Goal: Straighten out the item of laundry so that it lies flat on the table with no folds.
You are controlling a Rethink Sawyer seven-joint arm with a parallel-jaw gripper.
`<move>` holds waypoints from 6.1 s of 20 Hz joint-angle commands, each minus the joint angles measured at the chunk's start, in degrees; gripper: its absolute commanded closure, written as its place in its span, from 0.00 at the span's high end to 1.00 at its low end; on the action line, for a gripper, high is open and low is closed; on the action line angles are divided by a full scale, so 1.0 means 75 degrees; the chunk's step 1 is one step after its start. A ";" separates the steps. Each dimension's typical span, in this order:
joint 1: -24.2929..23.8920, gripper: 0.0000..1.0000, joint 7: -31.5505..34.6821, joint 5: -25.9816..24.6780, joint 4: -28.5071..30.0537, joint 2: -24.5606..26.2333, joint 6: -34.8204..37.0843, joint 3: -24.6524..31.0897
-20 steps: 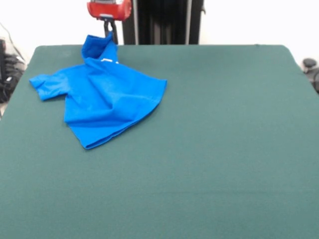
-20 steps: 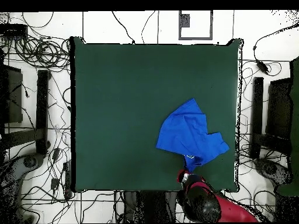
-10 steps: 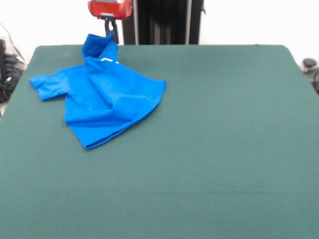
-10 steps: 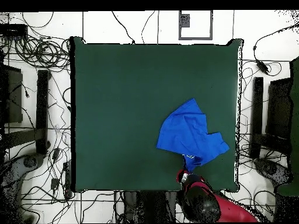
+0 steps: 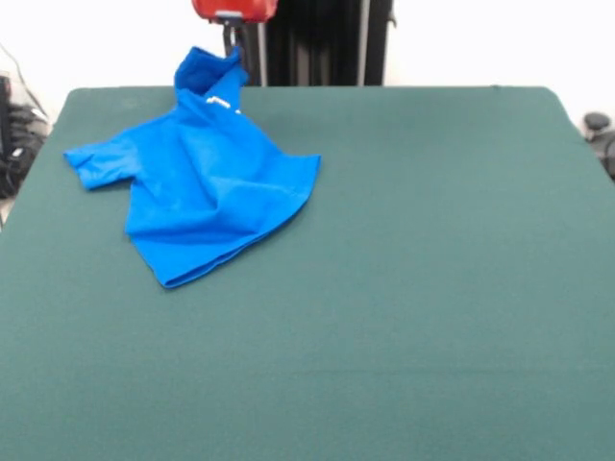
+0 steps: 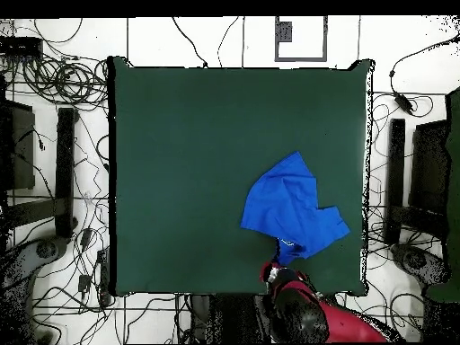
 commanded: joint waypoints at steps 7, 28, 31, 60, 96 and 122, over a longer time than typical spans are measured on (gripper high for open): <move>0.1242 0.00 0.1995 0.1353 0.1224 -0.0908 0.0287 0.0574; 0.1550 0.00 0.2037 0.1299 0.0910 0.0622 -0.1347 0.0412; 0.1590 0.00 0.2042 0.1321 0.0893 0.0740 -0.1462 0.0403; 0.1978 1.00 0.2080 0.1383 0.0790 0.0970 -0.2352 0.0171; 0.1029 1.00 0.1206 0.1127 -0.0078 0.1153 -0.1545 0.0448; 0.3574 1.00 0.0979 0.2138 -0.1956 0.0786 0.0780 -0.0361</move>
